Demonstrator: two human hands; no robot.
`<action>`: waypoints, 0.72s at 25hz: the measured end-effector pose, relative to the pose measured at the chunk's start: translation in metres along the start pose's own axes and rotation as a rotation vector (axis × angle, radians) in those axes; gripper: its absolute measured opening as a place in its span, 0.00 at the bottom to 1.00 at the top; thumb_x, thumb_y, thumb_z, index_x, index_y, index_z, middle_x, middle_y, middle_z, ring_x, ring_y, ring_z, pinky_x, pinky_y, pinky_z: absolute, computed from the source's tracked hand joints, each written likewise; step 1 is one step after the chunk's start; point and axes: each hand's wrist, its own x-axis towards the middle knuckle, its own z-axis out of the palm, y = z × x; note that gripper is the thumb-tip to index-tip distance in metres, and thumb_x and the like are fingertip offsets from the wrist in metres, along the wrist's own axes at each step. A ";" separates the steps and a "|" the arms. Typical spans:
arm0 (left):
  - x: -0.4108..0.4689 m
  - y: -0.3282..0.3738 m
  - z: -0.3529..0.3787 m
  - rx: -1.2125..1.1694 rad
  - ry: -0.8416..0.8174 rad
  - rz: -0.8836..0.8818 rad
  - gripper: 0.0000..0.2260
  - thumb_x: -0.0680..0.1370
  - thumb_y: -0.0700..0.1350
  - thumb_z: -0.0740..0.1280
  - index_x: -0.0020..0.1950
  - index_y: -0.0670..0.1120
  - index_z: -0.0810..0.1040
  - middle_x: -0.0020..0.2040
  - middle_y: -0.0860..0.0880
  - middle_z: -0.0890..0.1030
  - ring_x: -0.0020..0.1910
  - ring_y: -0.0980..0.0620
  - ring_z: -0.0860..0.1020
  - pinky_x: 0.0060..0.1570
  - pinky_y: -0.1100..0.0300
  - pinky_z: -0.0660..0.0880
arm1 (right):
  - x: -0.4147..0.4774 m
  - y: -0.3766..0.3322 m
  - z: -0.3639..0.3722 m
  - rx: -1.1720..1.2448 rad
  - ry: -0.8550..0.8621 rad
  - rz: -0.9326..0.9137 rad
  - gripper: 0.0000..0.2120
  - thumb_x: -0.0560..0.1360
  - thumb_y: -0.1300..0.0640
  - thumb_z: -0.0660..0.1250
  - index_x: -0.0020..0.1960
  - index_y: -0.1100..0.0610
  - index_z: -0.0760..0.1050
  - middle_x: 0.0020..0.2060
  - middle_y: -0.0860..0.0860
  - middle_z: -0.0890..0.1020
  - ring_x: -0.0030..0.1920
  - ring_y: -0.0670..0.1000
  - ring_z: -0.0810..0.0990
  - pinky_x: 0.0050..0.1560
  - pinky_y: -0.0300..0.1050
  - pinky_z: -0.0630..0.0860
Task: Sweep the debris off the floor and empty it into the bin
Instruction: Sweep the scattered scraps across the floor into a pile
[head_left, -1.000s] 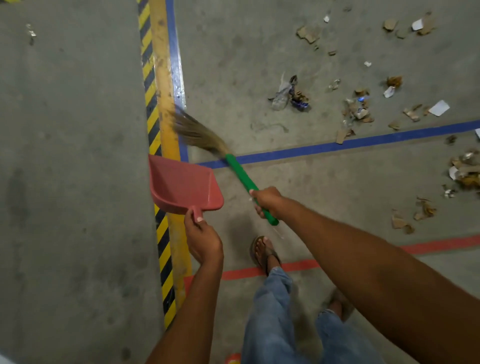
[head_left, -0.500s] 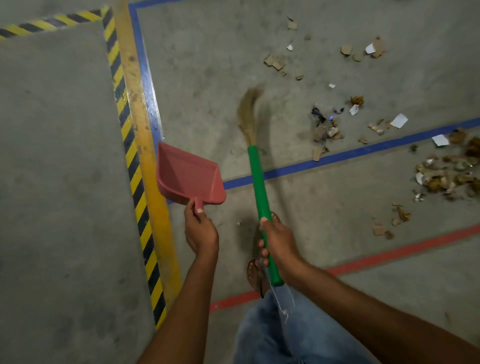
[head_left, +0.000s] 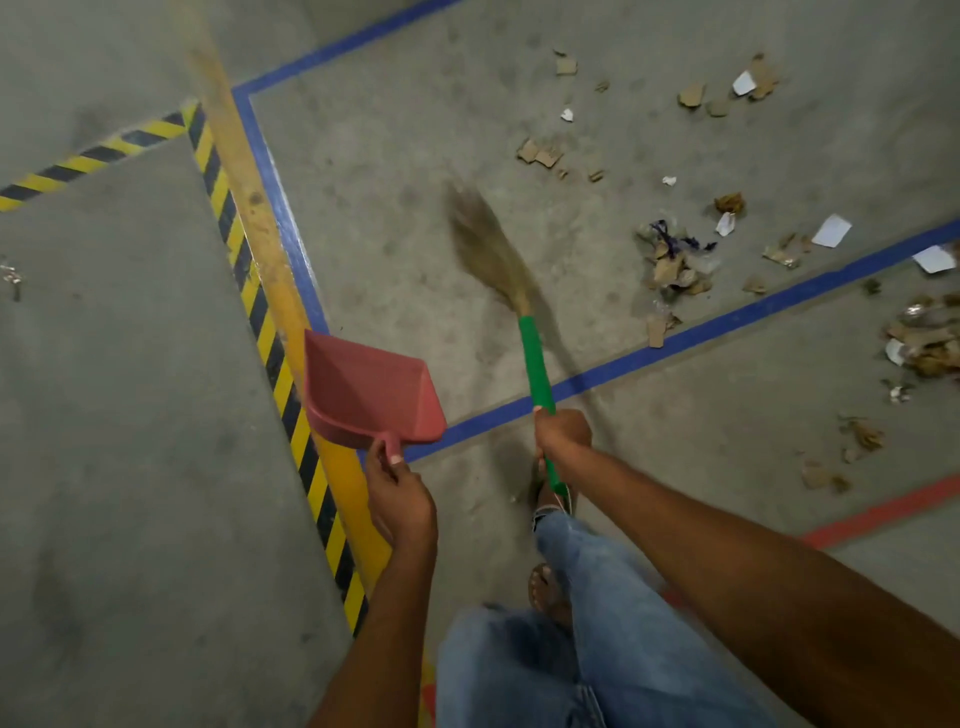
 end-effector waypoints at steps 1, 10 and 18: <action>0.008 0.011 0.006 0.003 -0.010 0.004 0.13 0.85 0.53 0.60 0.69 0.57 0.75 0.61 0.49 0.82 0.52 0.42 0.83 0.54 0.45 0.78 | -0.007 0.000 -0.009 -0.011 0.043 -0.045 0.20 0.79 0.46 0.64 0.48 0.64 0.80 0.34 0.57 0.83 0.23 0.54 0.78 0.17 0.38 0.70; 0.095 0.104 -0.010 0.025 0.179 0.053 0.17 0.86 0.42 0.59 0.75 0.46 0.73 0.70 0.43 0.78 0.67 0.39 0.76 0.58 0.50 0.71 | -0.038 -0.062 0.031 -0.546 -0.259 -0.469 0.17 0.76 0.37 0.63 0.48 0.51 0.78 0.45 0.53 0.85 0.46 0.56 0.83 0.45 0.46 0.76; 0.258 0.122 -0.033 0.039 0.115 0.101 0.19 0.83 0.55 0.56 0.73 0.56 0.72 0.66 0.49 0.81 0.58 0.42 0.83 0.58 0.46 0.78 | 0.040 -0.240 0.198 -0.075 -0.112 -0.002 0.21 0.80 0.49 0.65 0.57 0.69 0.79 0.39 0.60 0.84 0.34 0.58 0.82 0.41 0.54 0.81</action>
